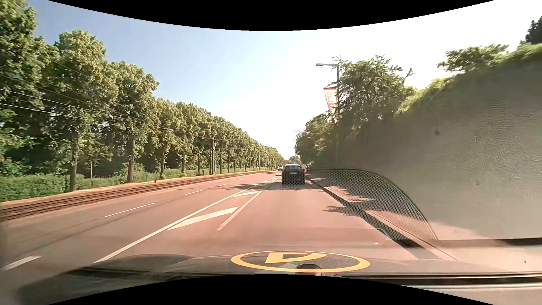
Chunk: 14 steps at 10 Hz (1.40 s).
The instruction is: Follow the waypoints while adhering to traffic rules and regulations
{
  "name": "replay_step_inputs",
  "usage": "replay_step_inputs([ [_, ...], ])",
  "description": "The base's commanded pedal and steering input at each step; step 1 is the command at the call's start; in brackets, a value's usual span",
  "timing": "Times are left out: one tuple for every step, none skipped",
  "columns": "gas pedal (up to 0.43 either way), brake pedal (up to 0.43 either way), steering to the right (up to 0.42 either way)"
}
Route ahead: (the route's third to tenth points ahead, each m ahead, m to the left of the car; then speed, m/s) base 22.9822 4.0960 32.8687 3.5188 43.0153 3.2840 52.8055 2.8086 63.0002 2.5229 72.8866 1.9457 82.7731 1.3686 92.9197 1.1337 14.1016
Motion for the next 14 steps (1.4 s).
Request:
replay_step_inputs([
  [0.209,0.000,0.003],
  [0.209,0.000,0.003],
  [0.197,0.000,0.003],
  [0.189,0.000,0.003],
  [0.189,0.000,0.003],
  [0.189,0.000,0.002],
  [0.169,0.000,-0.001],
  [0.157,0.000,-0.001],
  [0.150,0.000,-0.001],
  [0.138,0.000,-0.001],
  [0.138,0.000,-0.001],
  [0.138,0.000,0.000],
  [0.130,0.000,0.000],
  [0.130,0.000,0.000],
])
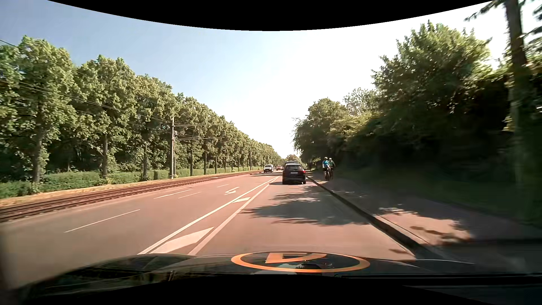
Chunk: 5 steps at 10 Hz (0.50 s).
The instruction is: Follow the waypoints while adhering to traffic rules and regulations
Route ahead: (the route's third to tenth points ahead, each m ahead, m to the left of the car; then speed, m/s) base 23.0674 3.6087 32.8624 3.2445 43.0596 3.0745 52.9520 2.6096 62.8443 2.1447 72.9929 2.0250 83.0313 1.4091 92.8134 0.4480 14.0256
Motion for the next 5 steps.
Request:
replay_step_inputs([
  [0.118,0.000,0.001],
  [0.118,0.000,0.001],
  [0.118,0.000,0.001],
  [0.118,0.000,0.001],
  [0.110,0.000,0.001],
])
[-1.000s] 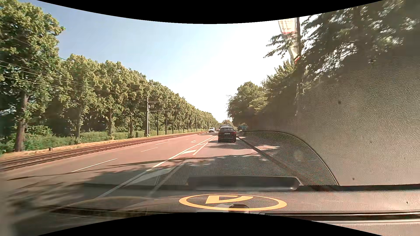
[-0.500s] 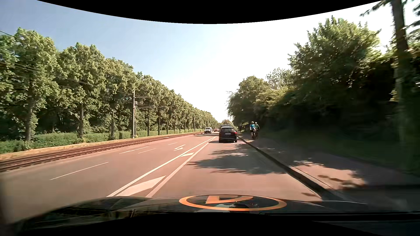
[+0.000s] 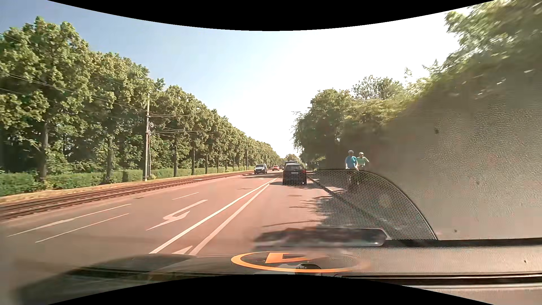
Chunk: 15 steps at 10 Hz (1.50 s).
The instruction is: Follow the waypoints while adhering to traffic rules and regulations
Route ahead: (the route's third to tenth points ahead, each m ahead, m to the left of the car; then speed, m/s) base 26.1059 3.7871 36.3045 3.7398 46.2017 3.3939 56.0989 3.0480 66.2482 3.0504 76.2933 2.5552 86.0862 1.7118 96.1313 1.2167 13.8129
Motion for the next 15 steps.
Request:
replay_step_inputs([
  [0.110,0.000,0.001],
  [0.098,0.000,0.001],
  [0.098,0.000,0.001],
  [0.098,0.000,0.001],
  [0.098,0.000,0.001],
  [0.087,0.000,0.001],
  [0.087,0.000,0.001],
  [0.087,0.000,0.001],
  [0.087,0.000,0.001],
  [0.087,0.000,0.003],
  [0.087,0.000,0.002],
  [0.087,0.000,0.003],
  [0.087,0.000,0.003],
  [0.087,0.000,0.003],
  [0.087,0.000,0.003],
])
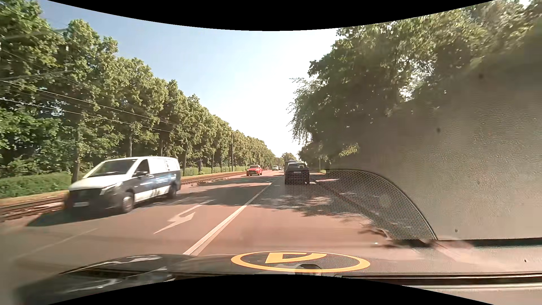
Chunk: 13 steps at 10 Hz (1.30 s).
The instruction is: Follow the waypoints while adhering to traffic rules and regulations
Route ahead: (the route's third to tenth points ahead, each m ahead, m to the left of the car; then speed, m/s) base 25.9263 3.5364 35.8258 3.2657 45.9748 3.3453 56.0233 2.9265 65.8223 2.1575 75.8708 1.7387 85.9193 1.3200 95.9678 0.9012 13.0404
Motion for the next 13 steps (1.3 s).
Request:
replay_step_inputs([
  [0.098,0.000,0.003],
  [0.098,0.000,0.003],
  [0.130,0.000,0.003],
  [0.138,0.000,0.003],
  [0.150,0.000,0.003],
  [0.157,0.000,0.003],
  [0.177,0.000,0.003],
  [0.189,0.000,0.003],
  [0.189,0.000,0.003],
  [0.197,0.000,0.003],
  [0.197,0.000,0.003],
  [0.197,0.000,0.003],
  [0.197,0.000,0.003],
])
